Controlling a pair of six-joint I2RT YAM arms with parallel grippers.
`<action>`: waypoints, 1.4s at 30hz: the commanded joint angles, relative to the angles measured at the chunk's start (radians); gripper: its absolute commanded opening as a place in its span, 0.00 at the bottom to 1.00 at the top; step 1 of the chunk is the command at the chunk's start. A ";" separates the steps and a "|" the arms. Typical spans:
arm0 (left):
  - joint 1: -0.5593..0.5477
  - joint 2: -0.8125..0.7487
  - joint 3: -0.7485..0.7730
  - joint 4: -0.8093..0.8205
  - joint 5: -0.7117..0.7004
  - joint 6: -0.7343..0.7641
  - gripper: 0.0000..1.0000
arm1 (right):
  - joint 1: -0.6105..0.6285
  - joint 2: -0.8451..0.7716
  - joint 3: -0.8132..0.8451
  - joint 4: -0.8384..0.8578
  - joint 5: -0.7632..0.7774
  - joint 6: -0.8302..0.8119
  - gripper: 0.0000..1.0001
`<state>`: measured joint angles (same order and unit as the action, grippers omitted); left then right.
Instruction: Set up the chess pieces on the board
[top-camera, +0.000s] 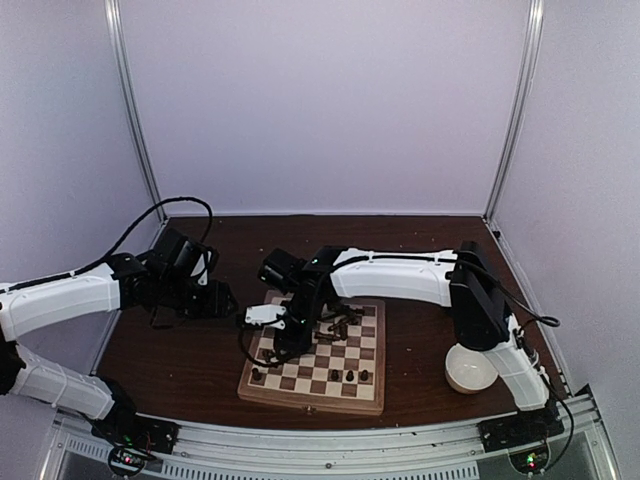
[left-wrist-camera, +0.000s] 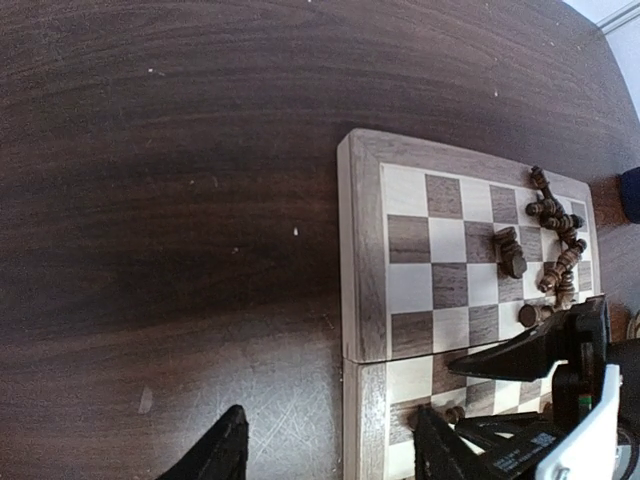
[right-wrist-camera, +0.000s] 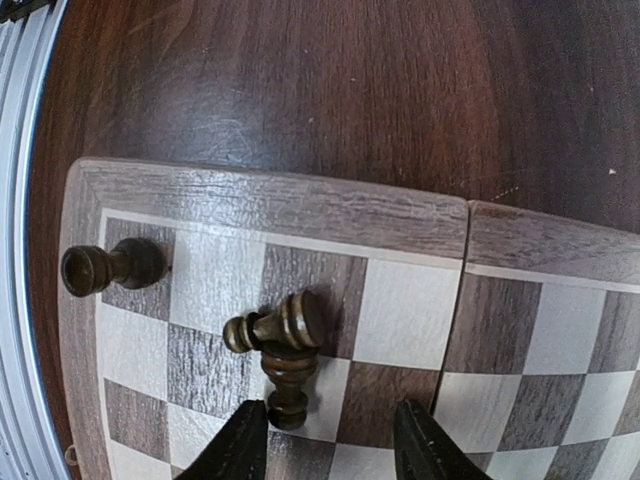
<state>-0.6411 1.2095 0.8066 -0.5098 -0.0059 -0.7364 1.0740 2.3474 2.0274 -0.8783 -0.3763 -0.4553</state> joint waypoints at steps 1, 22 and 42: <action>0.008 -0.019 -0.014 0.045 0.006 -0.011 0.56 | 0.017 0.033 0.044 -0.046 0.010 0.031 0.45; 0.008 -0.030 -0.064 0.090 0.051 -0.024 0.56 | 0.023 0.028 0.041 -0.050 -0.077 0.031 0.10; -0.065 -0.198 -0.247 0.650 0.103 0.158 0.48 | -0.174 -0.280 -0.248 0.254 -0.383 0.427 0.04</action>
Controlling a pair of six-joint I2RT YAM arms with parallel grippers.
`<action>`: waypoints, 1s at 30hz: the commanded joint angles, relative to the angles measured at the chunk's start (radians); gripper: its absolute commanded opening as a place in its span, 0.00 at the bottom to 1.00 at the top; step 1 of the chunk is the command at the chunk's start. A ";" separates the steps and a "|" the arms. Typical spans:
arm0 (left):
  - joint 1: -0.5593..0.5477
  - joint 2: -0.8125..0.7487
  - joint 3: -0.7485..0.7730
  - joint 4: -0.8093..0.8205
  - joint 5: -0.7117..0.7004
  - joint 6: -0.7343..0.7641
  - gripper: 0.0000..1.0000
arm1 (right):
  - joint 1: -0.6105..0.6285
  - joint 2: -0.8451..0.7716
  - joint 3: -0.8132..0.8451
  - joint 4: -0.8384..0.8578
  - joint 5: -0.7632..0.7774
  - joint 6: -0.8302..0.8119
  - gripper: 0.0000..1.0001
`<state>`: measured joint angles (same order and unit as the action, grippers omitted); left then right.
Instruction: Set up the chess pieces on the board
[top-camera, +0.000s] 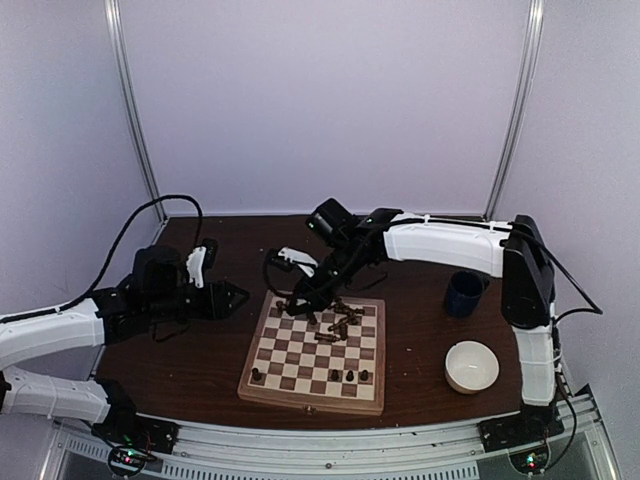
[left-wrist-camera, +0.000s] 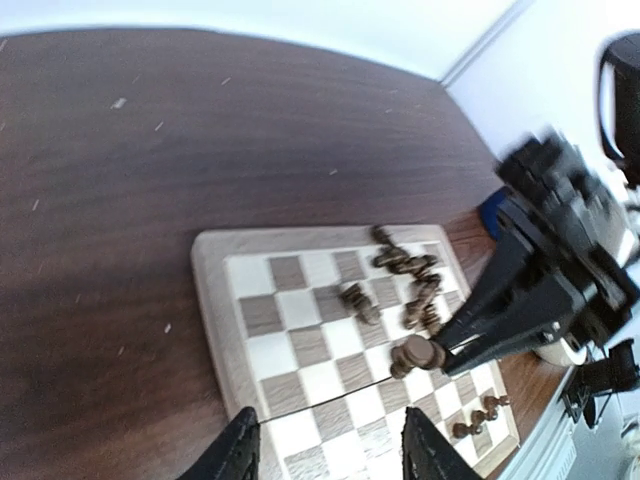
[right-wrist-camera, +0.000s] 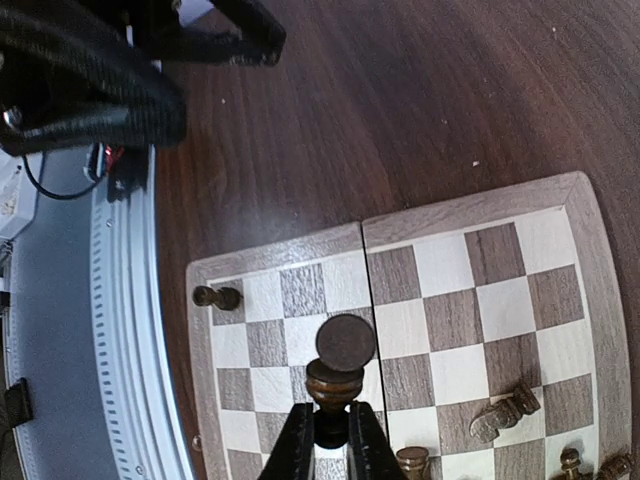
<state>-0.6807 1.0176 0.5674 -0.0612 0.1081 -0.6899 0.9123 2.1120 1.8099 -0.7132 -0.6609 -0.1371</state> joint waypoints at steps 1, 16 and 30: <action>-0.026 0.007 0.001 0.204 0.001 0.116 0.49 | -0.019 -0.048 -0.034 0.097 -0.113 0.121 0.04; -0.080 0.145 -0.151 0.769 0.093 0.019 0.57 | -0.086 -0.125 -0.142 0.311 -0.337 0.297 0.05; -0.080 0.508 -0.195 1.430 0.209 -0.280 0.64 | -0.119 -0.154 -0.176 0.397 -0.394 0.368 0.06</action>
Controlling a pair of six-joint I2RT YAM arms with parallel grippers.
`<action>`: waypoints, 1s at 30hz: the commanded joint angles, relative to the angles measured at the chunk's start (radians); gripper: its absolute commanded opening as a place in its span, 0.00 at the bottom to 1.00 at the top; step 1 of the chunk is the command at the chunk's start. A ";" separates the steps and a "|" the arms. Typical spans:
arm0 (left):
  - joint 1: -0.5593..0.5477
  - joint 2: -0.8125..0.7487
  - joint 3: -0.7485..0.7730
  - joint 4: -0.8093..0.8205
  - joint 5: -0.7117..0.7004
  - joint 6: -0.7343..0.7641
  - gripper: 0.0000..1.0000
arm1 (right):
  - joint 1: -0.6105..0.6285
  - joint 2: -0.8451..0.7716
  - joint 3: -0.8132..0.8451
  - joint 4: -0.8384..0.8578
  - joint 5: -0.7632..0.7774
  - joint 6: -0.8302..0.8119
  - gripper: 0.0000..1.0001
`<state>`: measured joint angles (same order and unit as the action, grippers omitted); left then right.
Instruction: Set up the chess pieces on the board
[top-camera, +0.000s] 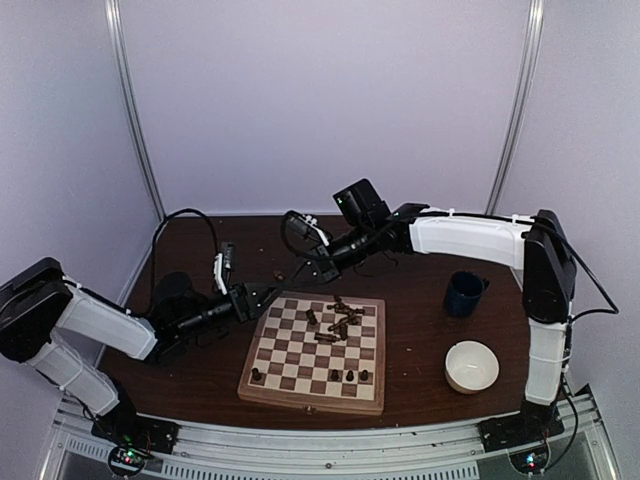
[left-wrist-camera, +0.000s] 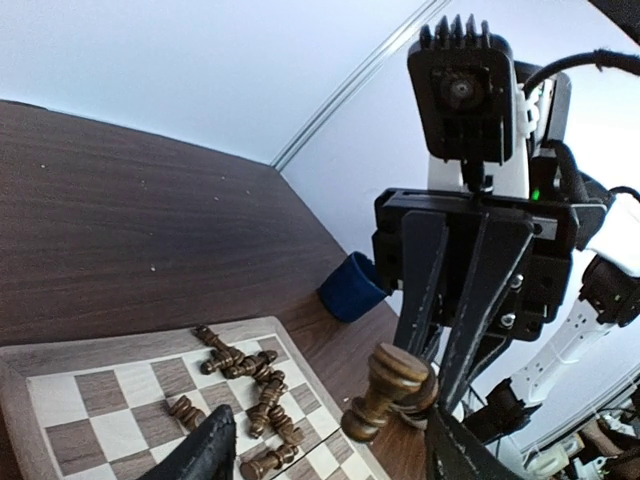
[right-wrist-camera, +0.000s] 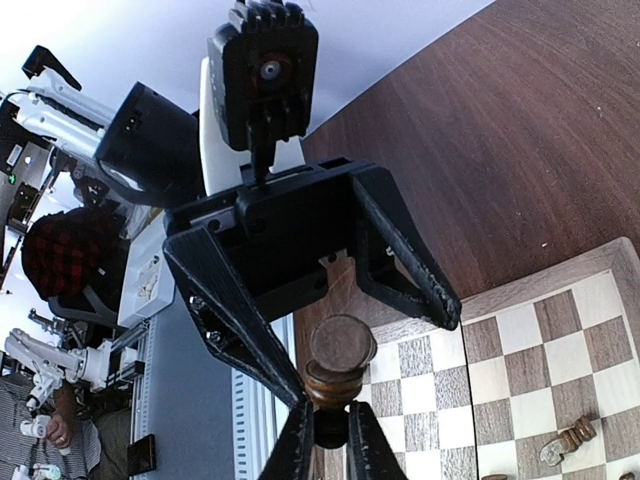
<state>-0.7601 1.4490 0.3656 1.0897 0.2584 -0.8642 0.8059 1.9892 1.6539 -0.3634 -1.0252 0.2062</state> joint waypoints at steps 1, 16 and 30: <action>-0.001 0.093 0.010 0.300 0.063 -0.119 0.62 | -0.014 -0.033 -0.024 0.051 -0.030 0.028 0.06; 0.001 0.122 0.020 0.316 0.056 -0.139 0.43 | -0.020 -0.036 -0.039 0.073 -0.035 0.042 0.08; 0.002 0.100 -0.001 0.319 0.031 -0.127 0.17 | -0.020 -0.041 -0.052 0.077 -0.025 0.035 0.08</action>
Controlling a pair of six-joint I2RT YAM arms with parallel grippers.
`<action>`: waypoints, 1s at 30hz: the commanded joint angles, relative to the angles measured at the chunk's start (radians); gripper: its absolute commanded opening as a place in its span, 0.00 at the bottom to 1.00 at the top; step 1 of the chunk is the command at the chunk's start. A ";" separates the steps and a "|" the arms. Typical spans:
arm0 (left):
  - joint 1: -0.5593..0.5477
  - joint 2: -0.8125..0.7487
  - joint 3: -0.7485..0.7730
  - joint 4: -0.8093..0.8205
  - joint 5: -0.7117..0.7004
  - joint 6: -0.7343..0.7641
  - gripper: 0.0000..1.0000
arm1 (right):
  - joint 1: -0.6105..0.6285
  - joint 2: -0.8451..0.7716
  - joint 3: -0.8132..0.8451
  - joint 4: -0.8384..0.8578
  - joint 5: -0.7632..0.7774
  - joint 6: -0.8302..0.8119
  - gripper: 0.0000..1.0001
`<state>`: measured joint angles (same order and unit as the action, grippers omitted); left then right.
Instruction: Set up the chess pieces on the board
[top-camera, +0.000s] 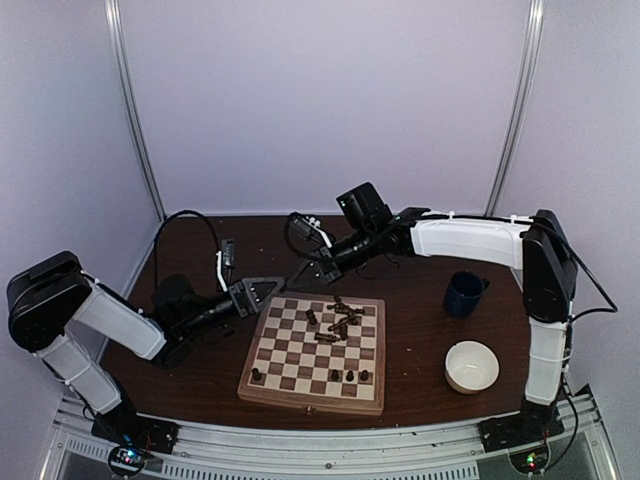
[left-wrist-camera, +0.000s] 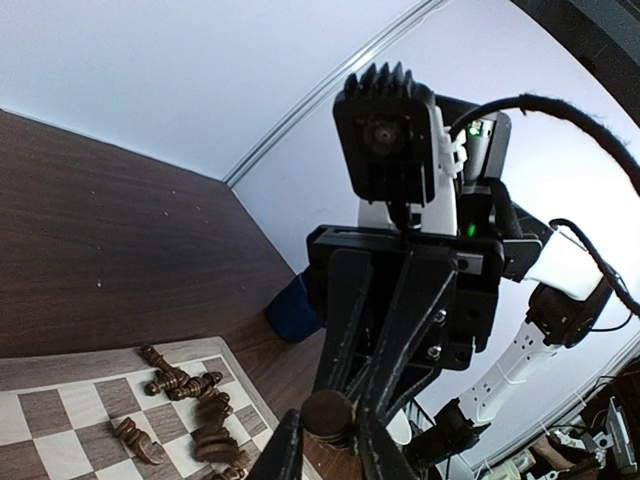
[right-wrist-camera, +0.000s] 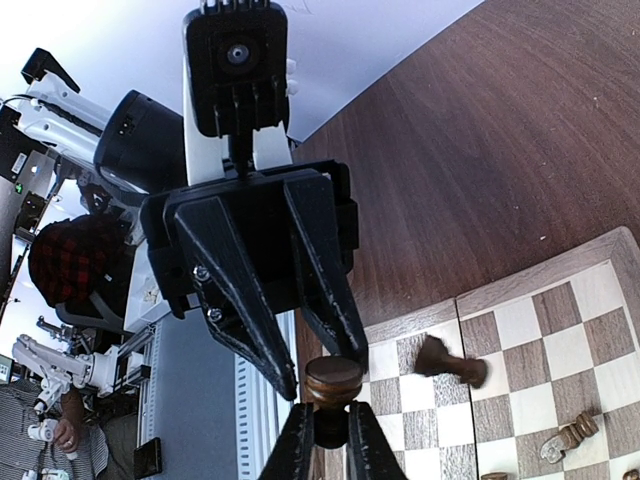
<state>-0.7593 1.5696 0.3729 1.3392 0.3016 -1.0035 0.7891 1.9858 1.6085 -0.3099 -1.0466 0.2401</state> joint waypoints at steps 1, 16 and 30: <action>0.002 -0.021 -0.007 0.067 -0.010 0.012 0.16 | -0.004 -0.036 -0.007 0.023 -0.003 0.001 0.08; 0.015 -0.294 0.054 -0.581 -0.040 0.145 0.34 | -0.010 -0.067 -0.020 -0.127 0.074 -0.195 0.08; 0.031 -0.300 0.335 -1.240 0.201 0.133 0.49 | 0.039 -0.122 0.015 -0.362 0.255 -0.520 0.09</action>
<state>-0.7338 1.2350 0.6998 0.1818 0.3985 -0.8333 0.8036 1.9083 1.5974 -0.6006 -0.8608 -0.1799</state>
